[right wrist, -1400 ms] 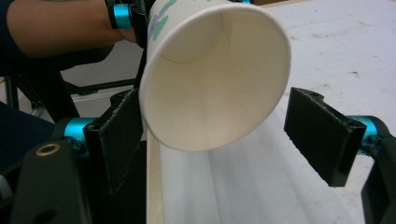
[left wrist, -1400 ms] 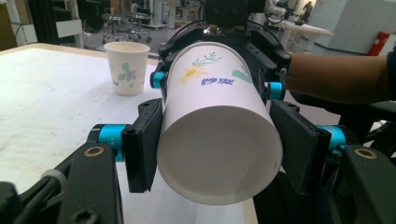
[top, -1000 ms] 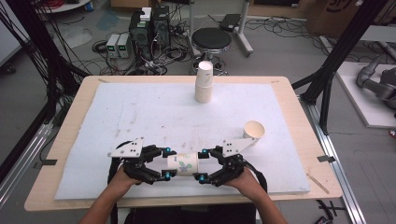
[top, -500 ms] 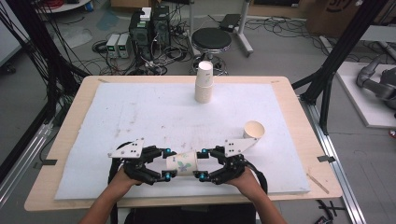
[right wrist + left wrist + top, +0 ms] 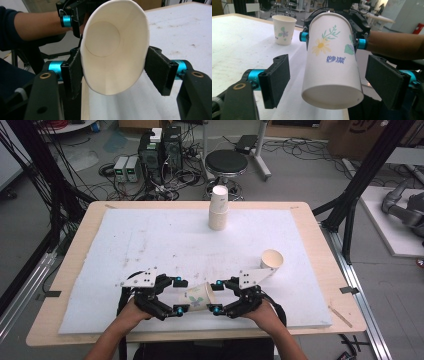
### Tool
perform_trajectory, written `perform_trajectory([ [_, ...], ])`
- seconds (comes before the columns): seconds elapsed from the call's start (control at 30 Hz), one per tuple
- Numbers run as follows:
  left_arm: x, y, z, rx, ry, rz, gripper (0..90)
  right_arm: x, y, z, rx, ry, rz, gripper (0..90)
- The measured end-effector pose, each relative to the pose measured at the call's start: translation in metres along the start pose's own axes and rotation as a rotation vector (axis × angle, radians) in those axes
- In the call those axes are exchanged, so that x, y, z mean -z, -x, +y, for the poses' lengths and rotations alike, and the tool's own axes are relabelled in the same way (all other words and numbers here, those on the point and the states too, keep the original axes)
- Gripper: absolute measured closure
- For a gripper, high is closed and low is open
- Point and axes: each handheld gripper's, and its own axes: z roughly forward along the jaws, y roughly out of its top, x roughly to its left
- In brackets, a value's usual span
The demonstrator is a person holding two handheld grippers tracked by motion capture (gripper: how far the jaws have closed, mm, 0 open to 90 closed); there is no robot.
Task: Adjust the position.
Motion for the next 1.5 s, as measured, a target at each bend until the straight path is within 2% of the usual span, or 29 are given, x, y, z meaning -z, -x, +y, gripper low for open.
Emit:
perform_trajectory([
  [0.17,0.001,0.001,0.005,-0.02,-0.048,0.033,16.7,0.0,0.0,0.002,0.016,-0.039,-0.021,35.1],
  [0.33,0.001,0.002,0.008,-0.044,-0.119,0.067,15.3,0.003,0.001,0.011,0.047,-0.126,-0.061,35.4],
  [0.37,0.001,0.002,0.008,-0.044,-0.119,0.067,15.4,0.004,0.002,0.014,0.053,-0.143,-0.072,35.4],
  [0.4,0.0,0.001,0.007,-0.041,-0.149,0.096,15.3,0.005,0.002,0.019,0.064,-0.167,-0.081,35.4],
  [0.5,-0.001,0.0,0.008,-0.037,-0.184,0.131,15.5,0.004,0.003,0.029,0.096,-0.232,-0.097,35.4],
  [0.73,-0.003,-0.003,0.013,-0.057,-0.228,0.135,15.5,-0.002,0.004,0.051,0.164,-0.381,-0.127,35.3],
  [0.9,-0.004,-0.005,0.014,-0.064,-0.246,0.126,15.6,-0.008,0.005,0.06,0.181,-0.44,-0.13,35.3],
  [1.23,-0.008,-0.007,0.012,-0.059,-0.297,0.124,16.0,-0.021,0.0,0.078,0.25,-0.538,-0.153,35.1],
  [1.5,-0.009,-0.008,0.012,-0.063,-0.317,0.133,16.1,-0.028,-0.001,0.089,0.281,-0.579,-0.142,35.1],
])
